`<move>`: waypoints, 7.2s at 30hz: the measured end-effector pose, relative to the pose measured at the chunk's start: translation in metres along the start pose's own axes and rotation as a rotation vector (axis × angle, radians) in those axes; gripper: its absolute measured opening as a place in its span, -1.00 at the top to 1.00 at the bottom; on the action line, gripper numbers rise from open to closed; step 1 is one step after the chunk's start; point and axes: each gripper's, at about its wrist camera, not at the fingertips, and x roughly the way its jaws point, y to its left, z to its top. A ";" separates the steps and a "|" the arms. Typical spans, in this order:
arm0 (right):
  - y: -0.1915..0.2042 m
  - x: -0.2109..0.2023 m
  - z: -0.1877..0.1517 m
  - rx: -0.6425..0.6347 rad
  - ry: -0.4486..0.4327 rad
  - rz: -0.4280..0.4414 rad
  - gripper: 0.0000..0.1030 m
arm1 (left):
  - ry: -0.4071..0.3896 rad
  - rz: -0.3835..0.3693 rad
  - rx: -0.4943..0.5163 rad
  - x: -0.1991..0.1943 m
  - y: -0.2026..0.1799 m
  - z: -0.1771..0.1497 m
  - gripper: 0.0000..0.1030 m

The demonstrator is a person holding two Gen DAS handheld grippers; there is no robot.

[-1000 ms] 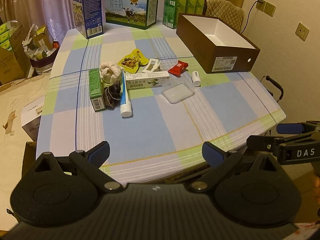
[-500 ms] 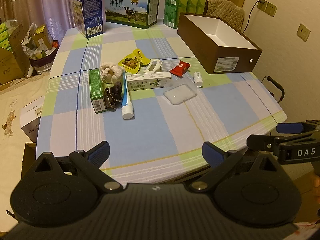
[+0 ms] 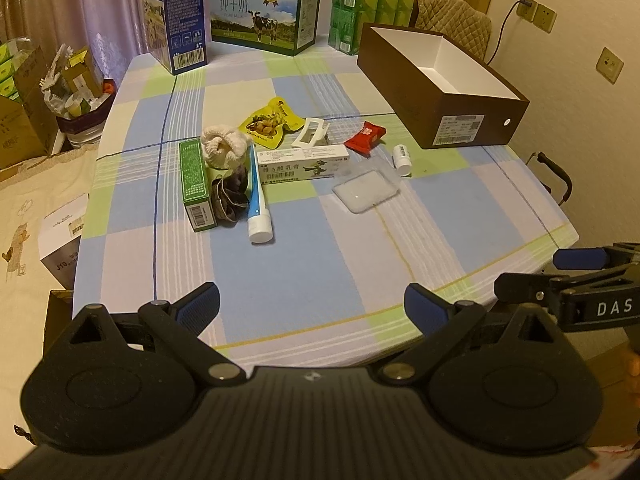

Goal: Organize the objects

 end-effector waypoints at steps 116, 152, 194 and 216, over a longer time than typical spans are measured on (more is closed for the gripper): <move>-0.113 0.201 0.166 -0.108 0.143 0.100 -0.36 | 0.090 0.222 -0.277 0.173 0.042 0.097 0.74; -0.129 0.144 0.189 -0.111 0.022 0.158 0.53 | -0.039 0.085 -0.098 0.164 -0.032 0.171 0.74; -0.287 0.156 0.293 -0.085 -0.016 -0.006 0.53 | 0.012 -0.113 -0.009 0.316 -0.212 0.325 0.73; -0.299 0.177 0.299 -0.094 0.041 -0.013 0.53 | 0.128 -0.118 -0.025 0.360 -0.221 0.324 0.52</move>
